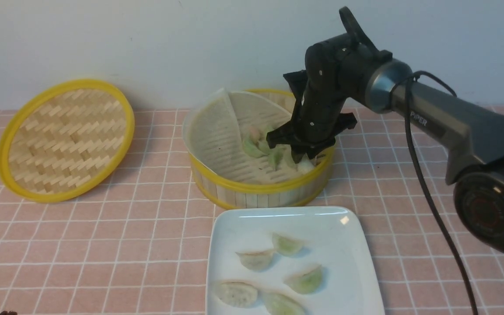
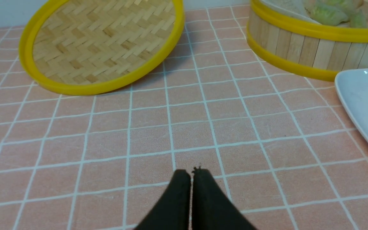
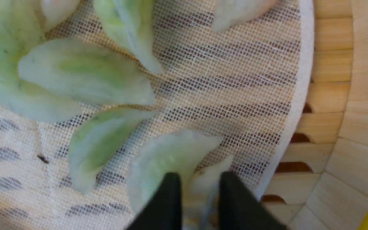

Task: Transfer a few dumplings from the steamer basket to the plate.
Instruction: Use the right arm to grab a dumpling from inside the steamer, then use the right arm to put the dumpling into the plate

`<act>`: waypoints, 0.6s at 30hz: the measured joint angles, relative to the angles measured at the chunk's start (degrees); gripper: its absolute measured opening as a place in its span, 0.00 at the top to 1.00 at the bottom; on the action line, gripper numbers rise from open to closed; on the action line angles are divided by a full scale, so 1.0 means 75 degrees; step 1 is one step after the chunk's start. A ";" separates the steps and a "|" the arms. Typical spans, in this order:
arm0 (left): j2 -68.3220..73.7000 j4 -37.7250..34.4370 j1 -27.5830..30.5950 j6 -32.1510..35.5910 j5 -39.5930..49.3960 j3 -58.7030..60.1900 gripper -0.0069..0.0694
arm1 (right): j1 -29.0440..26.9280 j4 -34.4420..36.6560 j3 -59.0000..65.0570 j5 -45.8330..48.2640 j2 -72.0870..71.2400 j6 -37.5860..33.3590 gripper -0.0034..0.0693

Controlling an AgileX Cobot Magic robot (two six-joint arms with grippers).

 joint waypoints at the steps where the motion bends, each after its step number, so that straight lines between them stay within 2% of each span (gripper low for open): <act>1: 0.0000 0.0000 0.0000 0.0000 0.0000 0.0000 0.92 | 0.0000 0.0000 0.0000 0.0000 -0.0040 -0.0018 0.86; 3: 0.0000 0.0000 0.0000 0.0000 0.0000 0.0000 0.92 | 0.0000 0.0018 0.0009 0.0028 -0.0122 -0.0040 0.92; 5: 0.0000 0.0000 0.0000 0.0000 0.0000 0.0000 0.92 | 0.0000 0.0027 0.0025 0.0056 -0.0198 -0.0049 0.94; 13: 0.0000 0.0000 0.0000 0.0000 0.0000 0.0000 0.92 | 0.0000 -0.0016 0.0066 0.0186 -0.0747 -0.0318 0.95; 18: 0.0000 0.0000 0.0000 0.0000 0.0000 0.0000 0.92 | 0.0000 0.0324 0.0066 0.0233 -0.0747 -0.0676 0.95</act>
